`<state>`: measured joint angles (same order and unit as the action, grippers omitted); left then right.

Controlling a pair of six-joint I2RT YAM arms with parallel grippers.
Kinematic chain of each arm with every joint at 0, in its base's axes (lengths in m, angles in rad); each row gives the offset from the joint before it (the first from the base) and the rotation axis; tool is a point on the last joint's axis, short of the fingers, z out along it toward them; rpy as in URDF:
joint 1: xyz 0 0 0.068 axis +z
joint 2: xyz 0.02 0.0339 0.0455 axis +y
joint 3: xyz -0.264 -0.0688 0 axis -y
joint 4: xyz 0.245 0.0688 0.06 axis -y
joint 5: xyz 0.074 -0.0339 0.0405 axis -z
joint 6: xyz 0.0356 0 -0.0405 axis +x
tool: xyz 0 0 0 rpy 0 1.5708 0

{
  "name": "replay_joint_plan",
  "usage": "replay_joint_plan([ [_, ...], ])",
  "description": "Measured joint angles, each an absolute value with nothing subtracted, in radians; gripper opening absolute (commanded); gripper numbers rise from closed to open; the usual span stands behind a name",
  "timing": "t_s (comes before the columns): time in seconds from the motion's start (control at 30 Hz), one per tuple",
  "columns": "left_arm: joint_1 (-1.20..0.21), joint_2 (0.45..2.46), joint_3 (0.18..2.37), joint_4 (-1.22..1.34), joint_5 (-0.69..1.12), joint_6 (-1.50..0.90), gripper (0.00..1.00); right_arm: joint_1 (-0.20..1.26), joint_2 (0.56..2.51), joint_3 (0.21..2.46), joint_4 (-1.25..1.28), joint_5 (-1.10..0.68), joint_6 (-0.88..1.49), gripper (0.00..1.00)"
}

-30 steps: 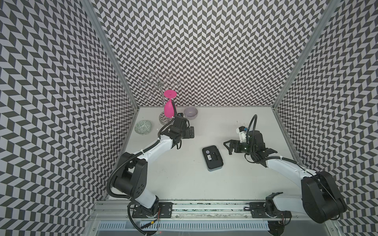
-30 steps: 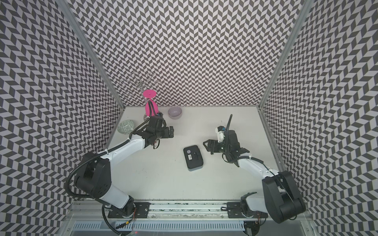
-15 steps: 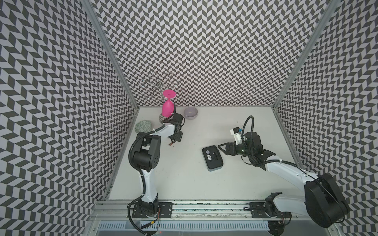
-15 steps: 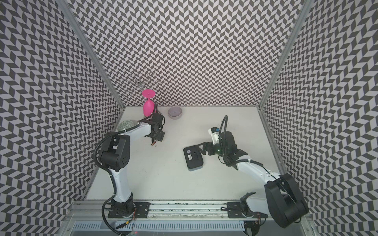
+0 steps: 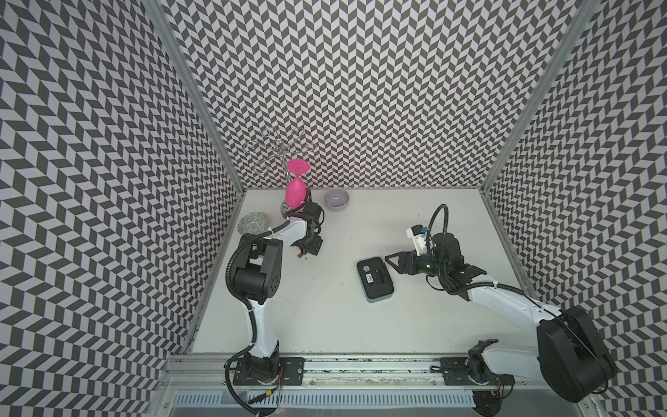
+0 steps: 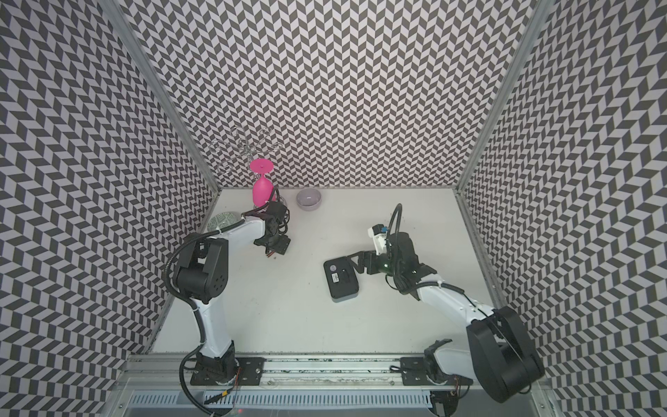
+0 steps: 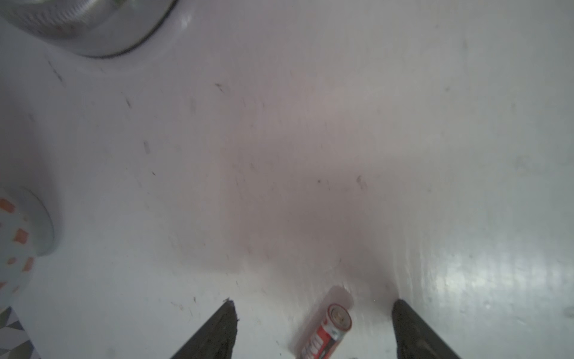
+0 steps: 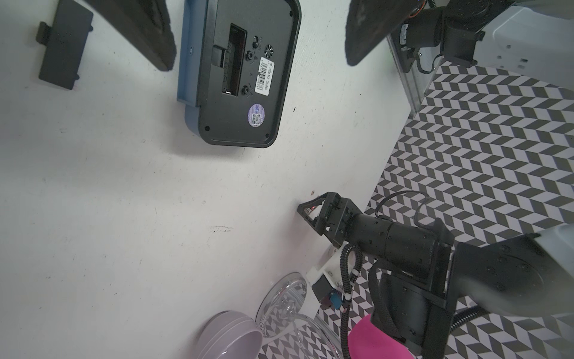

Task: Insert the battery into the alarm
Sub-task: Pick up the battery at the center of the board.

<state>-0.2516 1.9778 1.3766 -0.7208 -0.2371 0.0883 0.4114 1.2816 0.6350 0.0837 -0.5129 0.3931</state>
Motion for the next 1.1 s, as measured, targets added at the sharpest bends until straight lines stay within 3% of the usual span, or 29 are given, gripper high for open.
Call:
replay_joint_plan([
  [0.13,-0.228,1.967,1.358,-0.730,-0.199,0.088,0.66,0.411,1.285,0.635,0.082,-0.511,0.392,0.85],
  [0.2,-0.221,1.963,1.351,-0.729,-0.186,0.090,0.59,0.411,1.285,0.635,0.082,-0.511,0.393,0.85],
  [0.7,-0.217,1.953,1.337,-0.767,-0.155,0.077,0.45,0.411,1.286,0.635,0.081,-0.509,0.393,0.85],
  [1.1,-0.222,1.948,1.325,-0.791,-0.148,0.069,0.22,0.411,1.291,0.635,0.080,-0.509,0.393,0.84],
])
